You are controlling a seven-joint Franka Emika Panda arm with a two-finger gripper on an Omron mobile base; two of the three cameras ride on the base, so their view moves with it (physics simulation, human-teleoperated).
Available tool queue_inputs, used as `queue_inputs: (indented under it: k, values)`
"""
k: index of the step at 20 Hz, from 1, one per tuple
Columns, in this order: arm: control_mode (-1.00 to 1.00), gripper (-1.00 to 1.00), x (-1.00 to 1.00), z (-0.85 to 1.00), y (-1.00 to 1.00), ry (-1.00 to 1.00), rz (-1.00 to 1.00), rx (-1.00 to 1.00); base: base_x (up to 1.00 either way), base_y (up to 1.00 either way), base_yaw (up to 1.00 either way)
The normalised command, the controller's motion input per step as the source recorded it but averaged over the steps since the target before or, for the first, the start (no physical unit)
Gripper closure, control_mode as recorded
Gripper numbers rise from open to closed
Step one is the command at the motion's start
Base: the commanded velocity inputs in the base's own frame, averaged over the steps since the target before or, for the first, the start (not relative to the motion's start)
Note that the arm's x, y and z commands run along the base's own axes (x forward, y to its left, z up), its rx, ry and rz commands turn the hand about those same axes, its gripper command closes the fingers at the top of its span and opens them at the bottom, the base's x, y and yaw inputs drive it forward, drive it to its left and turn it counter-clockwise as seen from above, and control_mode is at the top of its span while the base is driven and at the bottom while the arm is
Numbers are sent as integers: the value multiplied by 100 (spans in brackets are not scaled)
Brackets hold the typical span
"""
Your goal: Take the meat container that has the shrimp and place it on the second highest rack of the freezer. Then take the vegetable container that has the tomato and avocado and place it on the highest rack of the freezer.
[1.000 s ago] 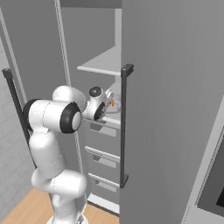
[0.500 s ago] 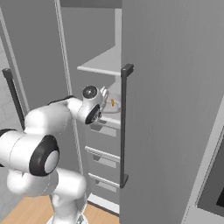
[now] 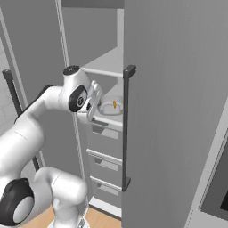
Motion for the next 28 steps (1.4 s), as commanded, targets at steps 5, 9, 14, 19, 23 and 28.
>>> queue_inputs:
  k: [5, 9, 14, 19, 23, 28]
  values:
    - [-100, -100, -100, 43, 0, 39, 4, -2, 0, 0, 0]
    - [-100, -100, -100, 0, 9, 33, 3, 0, 0, 0, 0]
    - [-100, -100, -100, -21, 7, 20, 0, 0, 0, 0, 0]
    - [-100, -100, -97, -76, 0, 0, -3, 13, 0, 0, 0]
    - [-100, -100, -24, -47, 0, -1, 0, 13, 0, 0, 0]
    - [100, -100, 0, 0, 0, 0, 0, 0, -6, 0, 0]
